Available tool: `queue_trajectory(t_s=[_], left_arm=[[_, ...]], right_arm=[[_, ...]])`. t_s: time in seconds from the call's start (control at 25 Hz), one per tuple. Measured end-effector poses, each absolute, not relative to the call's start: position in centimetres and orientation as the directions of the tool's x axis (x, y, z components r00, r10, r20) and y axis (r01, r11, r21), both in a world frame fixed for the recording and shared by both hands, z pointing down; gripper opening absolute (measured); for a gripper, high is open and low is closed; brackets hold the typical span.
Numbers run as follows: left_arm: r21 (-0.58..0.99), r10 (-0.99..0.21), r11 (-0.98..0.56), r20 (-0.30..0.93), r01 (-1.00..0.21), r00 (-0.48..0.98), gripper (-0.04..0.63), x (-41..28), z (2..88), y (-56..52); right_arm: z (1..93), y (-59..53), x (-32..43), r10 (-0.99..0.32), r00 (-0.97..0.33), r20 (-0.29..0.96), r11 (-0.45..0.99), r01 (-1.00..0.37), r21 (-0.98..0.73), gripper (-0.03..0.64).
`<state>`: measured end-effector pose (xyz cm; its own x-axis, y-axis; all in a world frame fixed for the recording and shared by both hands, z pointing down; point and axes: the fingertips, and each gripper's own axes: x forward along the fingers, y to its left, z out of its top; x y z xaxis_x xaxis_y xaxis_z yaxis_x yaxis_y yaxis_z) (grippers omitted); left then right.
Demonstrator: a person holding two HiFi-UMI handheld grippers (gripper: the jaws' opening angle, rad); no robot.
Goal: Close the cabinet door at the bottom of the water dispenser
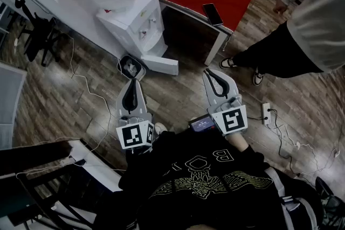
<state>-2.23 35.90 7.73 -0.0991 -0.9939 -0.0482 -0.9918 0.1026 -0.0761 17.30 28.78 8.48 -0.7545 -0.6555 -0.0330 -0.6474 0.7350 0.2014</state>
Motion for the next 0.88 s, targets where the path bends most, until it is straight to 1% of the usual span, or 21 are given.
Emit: queue_trajectory(t_s=[0.2, 0.4, 0.52, 0.72, 0.88], left_arm=[[-0.059, -0.996, 0.091, -0.028, -0.994, -0.089, 0.008, -0.4, 8.4, 34.4], [-0.046, -0.998, 0.067, -0.013, -0.997, -0.067, 0.008, -0.6, 8.8, 32.4], [-0.037, -0.998, 0.061, -0.019, -0.997, -0.06, 0.008, -1.7, 9.1, 30.4], [-0.021, -0.999, 0.035, -0.013, -0.999, -0.035, 0.008, -4.2, 9.5, 27.0], [-0.012, -1.0, 0.011, -0.014, -1.0, -0.01, 0.008, -6.5, 9.7, 24.8]], right_arm=[[9.5, 27.9, 19.0, -0.659, -0.752, -0.02, 0.738, -0.652, 0.171, 0.018], [10.3, 26.2, 18.8, -0.676, -0.737, 0.004, 0.729, -0.668, 0.15, 0.018], [10.2, 24.4, 17.7, -0.679, -0.734, 0.0, 0.724, -0.669, 0.169, 0.018], [8.1, 22.0, 14.9, -0.688, -0.724, -0.047, 0.705, -0.682, 0.196, 0.026], [8.4, 20.0, 11.9, -0.702, -0.713, 0.0, 0.701, -0.69, 0.18, 0.051]])
